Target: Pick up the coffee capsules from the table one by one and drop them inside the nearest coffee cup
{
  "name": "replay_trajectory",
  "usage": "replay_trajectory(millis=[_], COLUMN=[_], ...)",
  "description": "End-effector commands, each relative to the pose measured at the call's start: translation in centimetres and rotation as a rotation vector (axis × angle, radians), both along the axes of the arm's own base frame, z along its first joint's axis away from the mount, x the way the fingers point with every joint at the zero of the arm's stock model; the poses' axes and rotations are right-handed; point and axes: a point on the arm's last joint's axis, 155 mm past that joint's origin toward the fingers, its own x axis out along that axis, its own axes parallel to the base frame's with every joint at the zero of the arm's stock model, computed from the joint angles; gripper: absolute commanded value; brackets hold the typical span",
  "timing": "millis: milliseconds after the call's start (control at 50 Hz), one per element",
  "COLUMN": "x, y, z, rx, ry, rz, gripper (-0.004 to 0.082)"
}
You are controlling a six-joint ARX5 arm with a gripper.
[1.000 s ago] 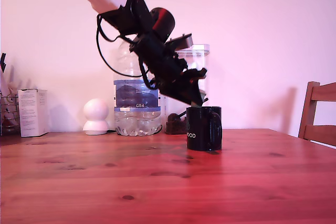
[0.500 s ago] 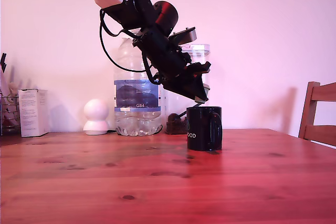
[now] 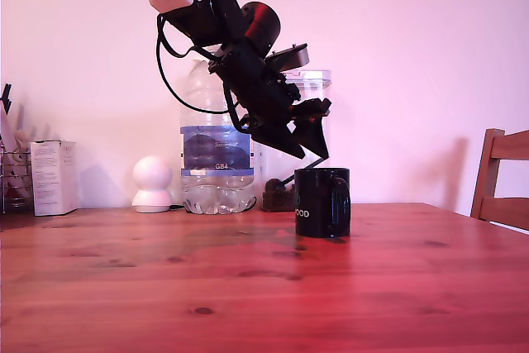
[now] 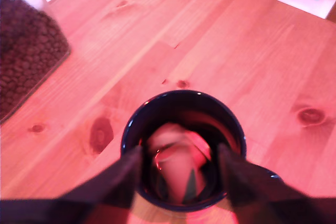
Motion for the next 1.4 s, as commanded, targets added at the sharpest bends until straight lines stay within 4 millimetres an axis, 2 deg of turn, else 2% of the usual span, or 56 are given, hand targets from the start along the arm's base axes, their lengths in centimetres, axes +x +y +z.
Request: replay_trajectory(millis=[0,100,180,280,380,460,680,880,1100,1380], x=[-0.1,-0.1,-0.1,0.0,-0.1,-0.2,-1.3,-2.3,-4.6,-8.7], y=[-0.3,-0.3,-0.4,-0.6,-1.1,-1.2,-1.8,-0.8,2.8,9.6], z=[-1.6,-1.5,-1.4,-0.9,0.2,1.1,4.2,6.5,7.8,8.2], rx=[0.014,0.013,0.009,-0.004,-0.027,-0.035,-0.09,-0.124,-0.163,-0.19], ry=[0.016,0.015,0.011,-0.002,-0.023,-0.034,-0.06,-0.117,-0.167,-0.199], rz=[-0.007,-0.007,-0.009,-0.014,-0.027,-0.029,-0.075,-0.07,-0.012,0.107], gripper=[0.0637,0.0629,0.0551,0.0348,0.0094,-0.0013,-0.0024,-0.0024,-0.0024,-0.0024])
